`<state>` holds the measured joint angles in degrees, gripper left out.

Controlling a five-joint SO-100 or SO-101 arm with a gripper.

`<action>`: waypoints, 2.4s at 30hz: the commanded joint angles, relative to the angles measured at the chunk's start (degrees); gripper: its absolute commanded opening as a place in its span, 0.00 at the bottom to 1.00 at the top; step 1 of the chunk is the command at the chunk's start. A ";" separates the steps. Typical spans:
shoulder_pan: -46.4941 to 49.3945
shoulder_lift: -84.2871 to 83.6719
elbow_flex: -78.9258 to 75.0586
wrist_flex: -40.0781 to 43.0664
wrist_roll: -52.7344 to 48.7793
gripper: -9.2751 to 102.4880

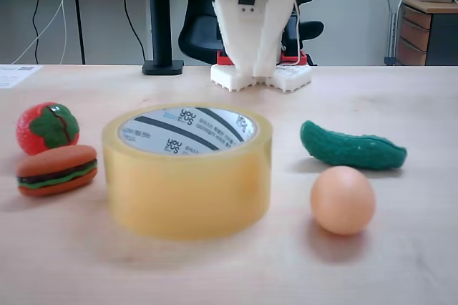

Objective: Grasp a cucumber and put it in the hole.

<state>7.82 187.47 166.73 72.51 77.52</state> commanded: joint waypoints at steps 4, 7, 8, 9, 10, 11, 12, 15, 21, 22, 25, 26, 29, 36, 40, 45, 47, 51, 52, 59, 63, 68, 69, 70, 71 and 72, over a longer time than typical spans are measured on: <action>-0.53 -26.46 -25.93 -2.29 -11.34 0.08; -1.58 -36.39 -35.42 -2.29 -19.34 0.08; -2.37 -39.38 -37.88 -2.29 -22.32 0.08; -3.43 -41.92 -39.90 -2.29 -24.79 0.08; -4.39 -44.38 -41.84 -2.29 -27.16 0.08; -5.45 -46.58 -43.42 -2.29 -29.18 0.08; -6.59 -48.43 -44.74 -2.29 -30.32 0.08; -9.93 -52.91 -47.90 -2.29 -34.72 0.08; -14.15 -55.99 -49.57 -2.29 -45.18 0.08; -14.59 -56.43 -49.57 -2.29 -46.76 0.08; -15.21 -57.48 -49.04 -2.29 -52.03 0.08; -15.38 -58.10 -49.04 -2.29 -53.44 0.08; -16.26 -60.21 -48.96 -2.55 -56.69 0.08; -20.83 -61.79 -44.56 -8.96 -62.67 0.09; -25.14 -63.28 -42.80 -12.39 -62.93 0.09; -27.25 -67.59 -42.80 -14.59 -62.93 0.09; -27.25 -68.47 -42.80 -14.85 -62.93 0.10; -27.07 -69.17 -42.89 -15.03 -62.58 0.09; -27.07 -68.82 -42.98 -15.03 -62.49 0.08; -27.16 -70.58 -42.80 -15.03 -62.40 0.13; -27.16 -73.56 -42.71 -15.03 -62.31 0.28; -27.16 -77.08 -42.71 -14.85 -62.23 0.46; -27.07 -77.61 -42.71 -14.85 -62.23 0.49; -27.07 -78.22 -42.71 -14.85 -62.23 0.51; -27.07 -78.84 -42.71 -14.85 -62.14 0.52; -27.07 -79.45 -42.71 -14.68 -62.05 0.53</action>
<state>-19.25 108.28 124.63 59.06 14.94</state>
